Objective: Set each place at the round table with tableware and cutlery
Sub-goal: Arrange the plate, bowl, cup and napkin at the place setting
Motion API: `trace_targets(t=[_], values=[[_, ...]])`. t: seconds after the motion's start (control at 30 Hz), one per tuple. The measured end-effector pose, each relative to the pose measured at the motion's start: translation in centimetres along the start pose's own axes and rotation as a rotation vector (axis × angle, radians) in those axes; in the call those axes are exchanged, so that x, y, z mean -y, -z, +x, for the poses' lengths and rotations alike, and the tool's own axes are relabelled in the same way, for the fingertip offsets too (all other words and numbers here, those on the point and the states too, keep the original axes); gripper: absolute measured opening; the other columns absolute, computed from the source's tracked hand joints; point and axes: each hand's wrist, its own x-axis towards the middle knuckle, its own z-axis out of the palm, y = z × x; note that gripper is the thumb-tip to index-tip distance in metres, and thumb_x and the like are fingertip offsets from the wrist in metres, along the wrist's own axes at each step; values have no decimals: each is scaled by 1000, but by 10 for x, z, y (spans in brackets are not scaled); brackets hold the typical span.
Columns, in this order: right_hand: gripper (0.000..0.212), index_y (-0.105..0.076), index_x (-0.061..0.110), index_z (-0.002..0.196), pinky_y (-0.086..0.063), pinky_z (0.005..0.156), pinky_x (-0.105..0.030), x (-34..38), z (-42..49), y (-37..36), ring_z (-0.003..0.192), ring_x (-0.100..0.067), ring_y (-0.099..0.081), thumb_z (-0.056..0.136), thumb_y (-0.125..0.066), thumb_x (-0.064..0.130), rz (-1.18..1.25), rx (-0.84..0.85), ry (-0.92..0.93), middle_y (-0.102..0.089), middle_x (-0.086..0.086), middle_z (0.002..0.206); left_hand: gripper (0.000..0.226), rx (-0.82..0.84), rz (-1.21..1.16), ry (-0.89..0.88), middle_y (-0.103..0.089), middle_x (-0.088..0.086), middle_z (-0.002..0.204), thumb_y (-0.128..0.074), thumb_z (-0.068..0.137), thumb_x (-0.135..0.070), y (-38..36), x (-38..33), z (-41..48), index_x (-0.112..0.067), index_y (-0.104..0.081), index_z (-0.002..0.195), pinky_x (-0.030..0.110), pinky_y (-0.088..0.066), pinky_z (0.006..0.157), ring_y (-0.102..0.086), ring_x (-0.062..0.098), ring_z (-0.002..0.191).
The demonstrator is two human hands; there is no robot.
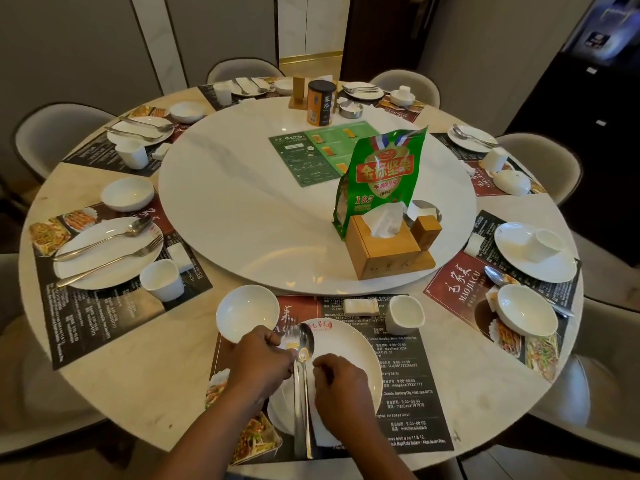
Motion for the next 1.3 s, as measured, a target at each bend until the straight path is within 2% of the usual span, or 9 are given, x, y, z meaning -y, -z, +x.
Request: trace_targets(t=[0.07, 0.13, 0.27, 0.33, 0.43, 0.57, 0.7, 0.87, 1.3], values=[[13, -68, 32, 103, -57, 79, -27, -2, -2, 10, 78, -4, -67, 96, -58, 27, 104, 4, -32, -72, 10, 85, 28, 14, 5, -5, -69, 12, 75, -81, 75, -7, -10, -4, -4, -13, -55, 85, 43, -62, 62, -71, 23, 64], [12, -64, 36, 103, -58, 74, -24, -4, -7, 20, 75, 0, -67, 92, -65, 31, 159, 49, -35, -71, 11, 80, 26, 21, 21, -30, -69, 10, 76, -80, 75, -8, -20, -8, -7, -14, -56, 82, 41, -62, 60, -71, 22, 64], [24, -59, 35, 103, -49, 62, -12, -11, -11, 31, 70, -1, -65, 85, -74, 30, 28, 39, 6, -67, 11, 80, 25, 45, 40, -74, -68, 8, 79, -80, 74, -14, -39, -11, -11, -17, -56, 78, 45, -61, 62, -71, 23, 68], [24, -59, 32, 105, -53, 65, -16, -15, -9, 32, 69, -4, -65, 85, -74, 28, 2, 24, -18, -67, 9, 82, 23, 65, 55, -102, -68, 5, 81, -79, 76, -17, -45, -10, -13, -20, -56, 80, 42, -62, 63, -71, 18, 68], [22, -60, 30, 102, -59, 68, -30, -22, -4, 31, 66, -9, -67, 86, -72, 24, -1, 11, -73, -67, 6, 79, 20, 28, 221, -226, -67, -5, 80, -76, 81, -25, -43, -1, -16, -26, -56, 83, 33, -58, 69, -67, 8, 72], [24, -61, 27, 106, -59, 63, -24, -29, -1, 27, 65, -6, -67, 85, -72, 25, -41, 17, -122, -68, 6, 81, 19, -32, 411, -287, -68, -7, 90, -76, 80, -27, -31, 17, -17, -29, -61, 91, 30, -57, 74, -62, 7, 79], [29, -63, 28, 110, -59, 69, -22, -31, 1, 20, 72, -4, -66, 83, -73, 28, -86, 24, -136, -70, 7, 87, 38, 44, 569, -294, -67, -5, 109, -75, 79, -38, -28, 30, -22, -32, -65, 115, 25, -53, 82, -61, 11, 93], [28, -64, 26, 112, -57, 68, -18, -31, 3, 18, 74, -5, -67, 85, -72, 25, -85, 9, -138, -72, 5, 90, 51, 95, 594, -311, -69, -3, 116, -75, 80, -33, -30, 39, -23, -31, -60, 129, 27, -52, 91, -63, 14, 103], [30, -64, 25, 116, -57, 72, -18, -36, 4, 18, 75, -4, -66, 88, -71, 28, -96, 3, -115, -72, 7, 92, 50, 85, 582, -301, -71, -7, 111, -75, 81, -27, -30, 44, -18, -30, -61, 130, 32, -53, 94, -63, 13, 103]])
